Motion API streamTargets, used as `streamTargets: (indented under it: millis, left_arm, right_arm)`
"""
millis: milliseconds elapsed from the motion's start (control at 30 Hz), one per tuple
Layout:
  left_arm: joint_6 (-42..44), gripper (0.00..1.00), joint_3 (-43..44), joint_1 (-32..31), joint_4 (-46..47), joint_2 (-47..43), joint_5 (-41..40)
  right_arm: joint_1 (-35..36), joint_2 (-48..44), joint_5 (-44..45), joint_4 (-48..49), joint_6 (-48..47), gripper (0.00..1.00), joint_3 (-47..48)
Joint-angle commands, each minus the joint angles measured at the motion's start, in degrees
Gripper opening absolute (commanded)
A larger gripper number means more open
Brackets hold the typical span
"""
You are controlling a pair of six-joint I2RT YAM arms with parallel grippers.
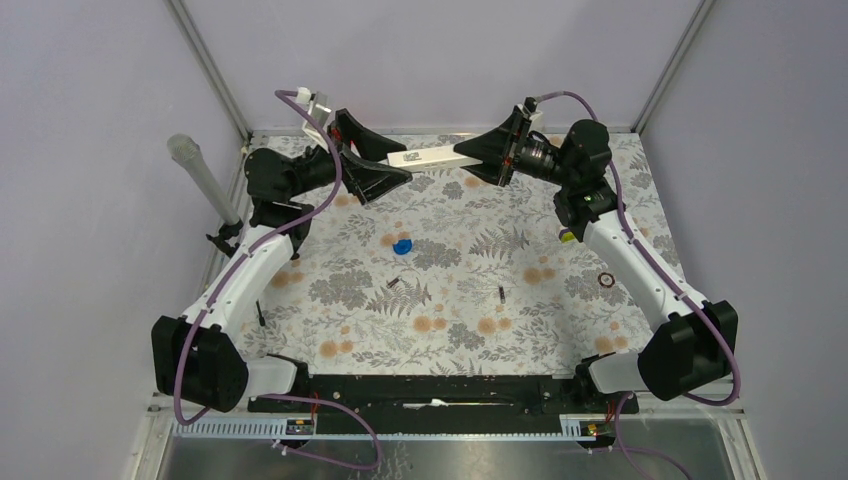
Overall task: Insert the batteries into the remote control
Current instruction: Adjust the remote control.
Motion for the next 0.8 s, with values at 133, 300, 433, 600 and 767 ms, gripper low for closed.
streamTargets:
  millis: [133, 300, 433, 600, 767]
  left_arm:
    - [-2.05, 0.77, -2.31, 0.26, 16.08, -1.42, 3.02]
    - [3.97, 0.74, -1.46, -0.23, 12.06, -1.55, 3.23]
    - [19.61, 0.75, 0.97, -1.67, -4.88, -2.86, 2.06]
    - [28.71, 0.73, 2.38, -3.36, -15.81, -3.14, -0.94]
    - [23.19, 0.73, 0.77, -3.37, -8.59, -3.07, -2.01]
  right_arm:
    - [-0.21, -0.04, -1.79, -1.16, -1.24, 0.0, 1.39]
    - [-0.11, 0.05, -1.49, -3.44, 0.55, 0.0, 2.12]
    - [-0.12, 0.12, -1.17, -4.9, 2.67, 0.0, 2.94]
    - [-0.04, 0.14, -0.61, -5.05, 3.98, 0.0, 3.22]
    - [-0.1, 0.02, -0.31, -6.16, 4.03, 0.0, 1.95]
